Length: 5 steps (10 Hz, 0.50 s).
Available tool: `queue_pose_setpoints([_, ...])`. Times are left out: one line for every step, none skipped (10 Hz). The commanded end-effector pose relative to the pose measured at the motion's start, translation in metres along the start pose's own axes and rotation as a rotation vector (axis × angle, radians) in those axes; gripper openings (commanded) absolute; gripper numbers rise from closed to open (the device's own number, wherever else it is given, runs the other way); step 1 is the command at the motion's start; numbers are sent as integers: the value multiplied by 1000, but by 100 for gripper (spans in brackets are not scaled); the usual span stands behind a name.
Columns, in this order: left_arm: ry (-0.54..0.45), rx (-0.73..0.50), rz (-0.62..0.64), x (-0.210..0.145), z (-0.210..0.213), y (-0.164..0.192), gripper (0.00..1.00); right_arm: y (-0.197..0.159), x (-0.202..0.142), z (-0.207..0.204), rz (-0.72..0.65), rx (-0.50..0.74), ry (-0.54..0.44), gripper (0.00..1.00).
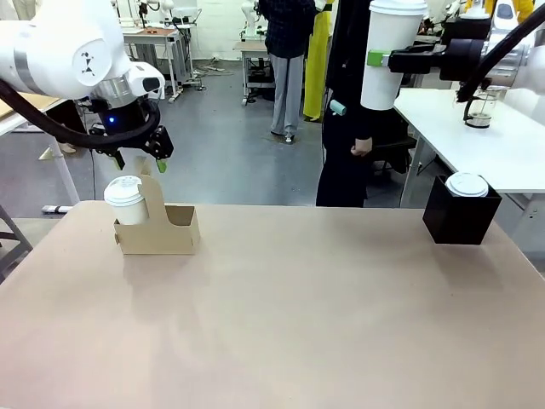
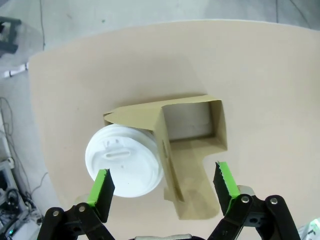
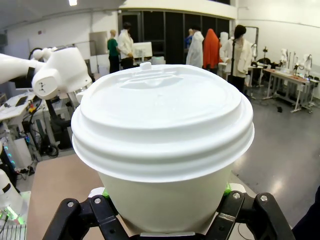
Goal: Pour a drink into a cup and package it in a carrier.
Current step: Position the Cup Carrier in the center of the table.
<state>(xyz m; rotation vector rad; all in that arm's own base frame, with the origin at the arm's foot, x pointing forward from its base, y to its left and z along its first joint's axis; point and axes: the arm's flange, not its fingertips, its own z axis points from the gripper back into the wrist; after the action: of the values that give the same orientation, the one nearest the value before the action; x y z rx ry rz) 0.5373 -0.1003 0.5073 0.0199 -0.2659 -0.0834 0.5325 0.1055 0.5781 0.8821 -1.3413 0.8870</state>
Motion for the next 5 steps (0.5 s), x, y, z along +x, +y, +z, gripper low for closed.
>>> queue_pose_setpoints([-8, 40, 41, 3, 0, 2, 41, 2, 4, 0, 18, 1, -6, 81])
queue_pose_setpoints([-6, 33, 31, 3, 0, -2, 41, 2, 4, 0, 18, 1, -6, 81])
queue_pose_setpoints([-13, 31, 32, 3, 1, -2, 0, 2, 4, 0, 18, 1, -6, 81])
queue_pose_setpoints([-14, 25, 32, 5, 0, -1, 36, 2, 4, 0, 18, 1, -6, 81])
queue_pose_setpoints([-14, 27, 36, 5, -1, -1, 0, 2, 4, 0, 18, 1, -6, 81])
